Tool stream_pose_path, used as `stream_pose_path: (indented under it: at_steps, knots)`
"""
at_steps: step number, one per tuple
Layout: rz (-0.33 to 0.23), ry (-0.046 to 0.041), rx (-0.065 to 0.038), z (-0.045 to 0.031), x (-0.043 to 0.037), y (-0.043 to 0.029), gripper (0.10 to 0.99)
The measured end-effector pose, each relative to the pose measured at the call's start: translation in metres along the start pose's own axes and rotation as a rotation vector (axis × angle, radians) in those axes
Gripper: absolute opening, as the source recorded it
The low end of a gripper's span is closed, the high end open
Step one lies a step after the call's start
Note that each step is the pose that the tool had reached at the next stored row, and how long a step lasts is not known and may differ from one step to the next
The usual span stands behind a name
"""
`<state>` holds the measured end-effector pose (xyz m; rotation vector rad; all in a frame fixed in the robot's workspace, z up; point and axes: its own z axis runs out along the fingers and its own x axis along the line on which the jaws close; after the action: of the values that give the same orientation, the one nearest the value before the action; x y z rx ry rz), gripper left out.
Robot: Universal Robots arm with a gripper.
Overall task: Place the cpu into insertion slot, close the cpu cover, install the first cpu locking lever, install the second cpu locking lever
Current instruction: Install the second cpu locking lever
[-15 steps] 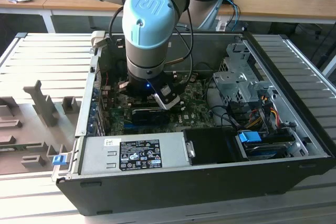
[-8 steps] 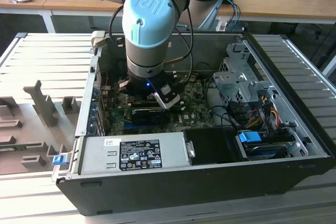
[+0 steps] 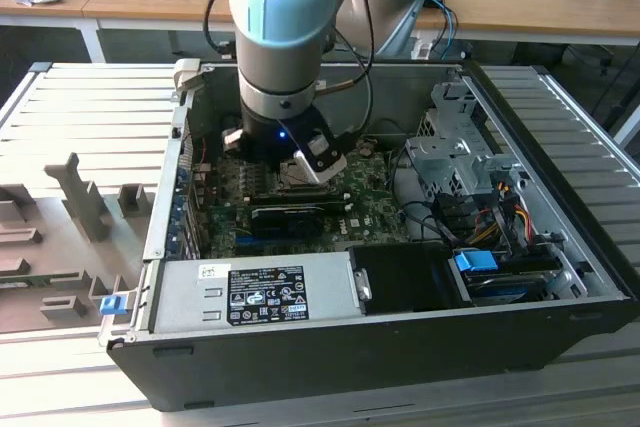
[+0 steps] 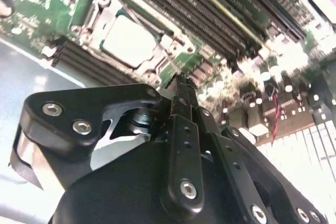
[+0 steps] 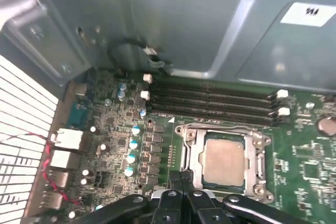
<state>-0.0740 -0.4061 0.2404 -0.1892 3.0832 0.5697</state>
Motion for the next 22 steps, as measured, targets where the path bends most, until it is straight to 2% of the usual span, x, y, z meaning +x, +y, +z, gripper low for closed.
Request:
stream_pose_path:
  at_steps: [1,3,5,6,7,11,12,15,17,22]
  knots:
    - [0.0,0.0001,0.0,-0.001,-0.0006,0.0005,0.106]
    - [0.003,0.0079,-0.005,-0.0016,-0.0136,-0.0009,0.106]
    - [0.006,0.0147,-0.009,-0.0018,-0.0233,-0.0021,0.106]
    - [0.008,0.0205,-0.01,-0.0019,-0.0305,-0.003,0.106]
    - [0.013,0.0315,-0.011,-0.0026,-0.033,-0.0049,0.106]
    - [0.023,0.0504,-0.014,-0.0056,-0.0332,-0.019,0.106]
    - [0.025,0.0524,-0.014,-0.0029,-0.0329,-0.0202,0.106]
    - [0.025,0.0535,-0.014,0.0024,-0.0305,-0.022,0.106]
    - [0.025,0.0535,-0.014,0.0072,-0.0247,-0.0232,0.106]
    - [0.025,0.0535,-0.014,0.0181,-0.02,-0.0267,0.106]
